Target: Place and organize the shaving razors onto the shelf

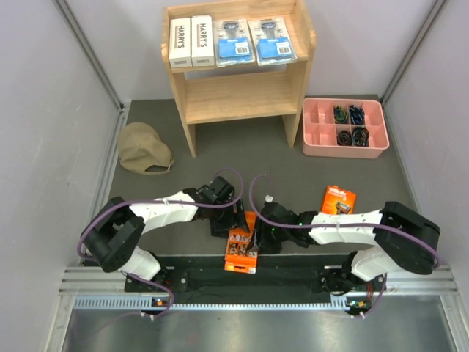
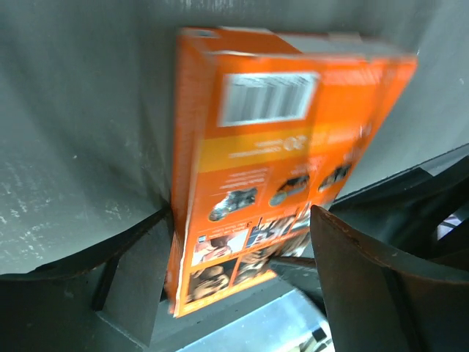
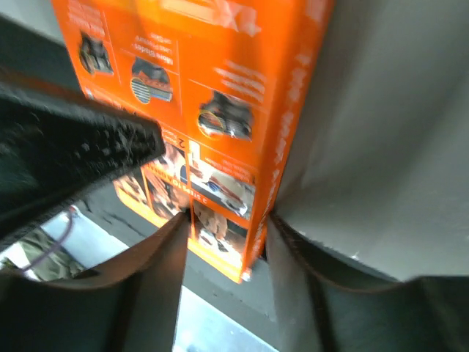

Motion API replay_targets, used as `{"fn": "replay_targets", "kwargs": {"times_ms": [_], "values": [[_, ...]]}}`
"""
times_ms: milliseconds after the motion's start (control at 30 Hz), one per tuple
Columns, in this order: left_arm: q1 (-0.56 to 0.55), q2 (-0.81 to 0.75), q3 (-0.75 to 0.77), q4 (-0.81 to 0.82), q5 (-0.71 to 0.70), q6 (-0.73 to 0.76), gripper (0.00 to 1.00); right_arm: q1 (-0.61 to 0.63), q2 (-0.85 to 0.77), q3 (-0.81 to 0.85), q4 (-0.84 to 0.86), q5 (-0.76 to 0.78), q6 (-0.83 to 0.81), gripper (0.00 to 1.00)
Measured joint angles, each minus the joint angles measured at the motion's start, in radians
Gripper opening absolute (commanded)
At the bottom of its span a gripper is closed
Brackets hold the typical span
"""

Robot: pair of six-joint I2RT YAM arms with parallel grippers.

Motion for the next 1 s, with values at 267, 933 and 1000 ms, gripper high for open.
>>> {"fn": "replay_targets", "kwargs": {"times_ms": [267, 933, 1000], "values": [[-0.065, -0.086, -0.074, 0.062, -0.089, -0.040, 0.77, 0.068, 0.019, 0.040, -0.053, 0.055, 0.014, 0.41], [-0.323, -0.263, -0.228, 0.019, -0.134, -0.288, 0.88, 0.205, -0.014, 0.078, -0.184, 0.010, 0.050, 0.46], [-0.327, -0.287, -0.243, 0.024, -0.148, -0.304, 0.87, 0.205, -0.023, 0.078, -0.188, 0.012, 0.053, 0.47]]}}
